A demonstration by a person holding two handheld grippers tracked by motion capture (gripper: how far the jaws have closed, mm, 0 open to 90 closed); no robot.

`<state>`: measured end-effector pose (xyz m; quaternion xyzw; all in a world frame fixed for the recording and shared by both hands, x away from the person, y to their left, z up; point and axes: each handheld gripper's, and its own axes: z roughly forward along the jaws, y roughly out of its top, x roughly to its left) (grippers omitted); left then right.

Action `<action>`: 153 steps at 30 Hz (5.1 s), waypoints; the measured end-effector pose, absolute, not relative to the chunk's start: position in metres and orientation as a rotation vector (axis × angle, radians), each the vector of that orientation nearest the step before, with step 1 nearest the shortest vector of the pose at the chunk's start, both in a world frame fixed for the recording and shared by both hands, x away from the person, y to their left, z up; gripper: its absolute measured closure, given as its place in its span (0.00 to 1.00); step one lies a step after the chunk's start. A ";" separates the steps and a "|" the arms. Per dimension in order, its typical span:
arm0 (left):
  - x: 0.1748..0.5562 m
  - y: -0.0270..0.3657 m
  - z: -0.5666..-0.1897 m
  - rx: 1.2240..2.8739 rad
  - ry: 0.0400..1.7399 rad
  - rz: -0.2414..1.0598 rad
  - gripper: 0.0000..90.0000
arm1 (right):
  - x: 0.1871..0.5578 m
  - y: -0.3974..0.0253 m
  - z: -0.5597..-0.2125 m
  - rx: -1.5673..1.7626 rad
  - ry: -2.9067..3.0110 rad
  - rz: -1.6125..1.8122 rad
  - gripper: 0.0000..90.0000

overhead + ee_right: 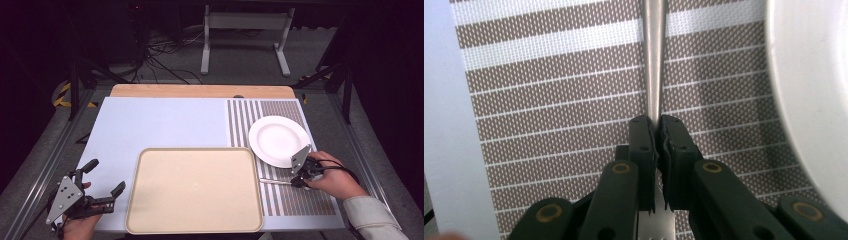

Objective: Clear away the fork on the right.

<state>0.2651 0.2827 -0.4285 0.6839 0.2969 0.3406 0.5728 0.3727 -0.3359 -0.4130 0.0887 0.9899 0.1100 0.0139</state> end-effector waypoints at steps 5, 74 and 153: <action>0.265 0.283 -0.429 1.606 0.696 0.797 0.00 | 0.371 -0.337 -0.405 0.268 3.057 0.371 0.95; 0.266 0.284 -0.429 1.611 0.690 0.788 0.00 | 0.421 -0.176 -0.340 -0.171 2.942 0.670 0.95; 0.267 0.285 -0.429 1.613 0.692 0.789 0.00 | 0.445 -0.148 -0.410 -0.183 3.055 0.680 0.94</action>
